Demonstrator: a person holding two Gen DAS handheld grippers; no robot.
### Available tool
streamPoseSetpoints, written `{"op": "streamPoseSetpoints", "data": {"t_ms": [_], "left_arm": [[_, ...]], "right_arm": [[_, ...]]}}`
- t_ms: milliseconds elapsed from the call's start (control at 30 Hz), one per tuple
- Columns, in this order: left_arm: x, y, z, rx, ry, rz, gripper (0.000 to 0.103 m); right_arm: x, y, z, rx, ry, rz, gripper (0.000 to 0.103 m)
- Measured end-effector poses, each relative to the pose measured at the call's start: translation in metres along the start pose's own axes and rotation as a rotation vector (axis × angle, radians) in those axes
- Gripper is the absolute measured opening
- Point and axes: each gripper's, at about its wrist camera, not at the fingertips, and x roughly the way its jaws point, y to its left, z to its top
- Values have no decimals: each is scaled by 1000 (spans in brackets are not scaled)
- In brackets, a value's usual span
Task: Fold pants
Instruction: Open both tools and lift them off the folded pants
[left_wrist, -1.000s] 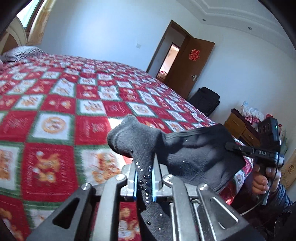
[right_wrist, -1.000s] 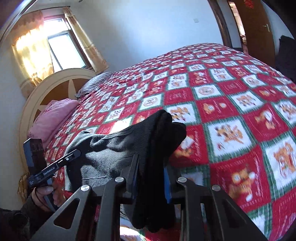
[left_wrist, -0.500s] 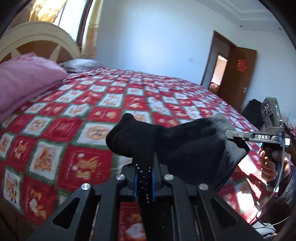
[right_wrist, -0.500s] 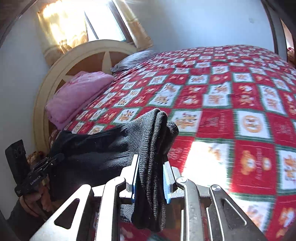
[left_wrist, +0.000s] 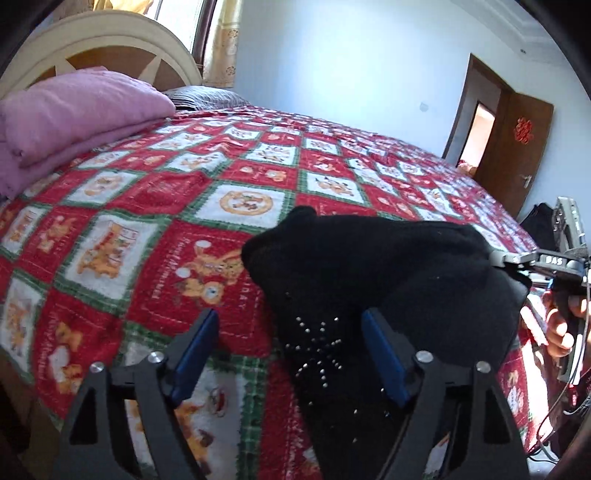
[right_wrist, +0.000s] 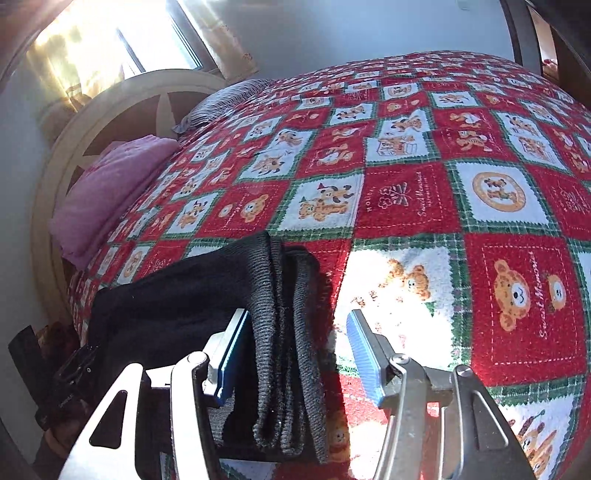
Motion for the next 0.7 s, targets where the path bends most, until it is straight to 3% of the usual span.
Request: {"op": "streamPoseSetpoints", "data": {"t_ms": [133, 200, 433, 700], "left_arm": [[-16, -7, 4, 56, -21, 55, 88], [-26, -13, 5, 88, -38, 80, 95], [-39, -28, 8, 137, -52, 102, 95], [-47, -32, 9, 139, -49, 112, 95]], "right_arm": [[-22, -9, -4, 28, -53, -27, 59], [-31, -14, -5, 21, -75, -65, 59], [-33, -38, -8, 97, -52, -66, 59], [-43, -22, -19, 60, -46, -67, 59]]}}
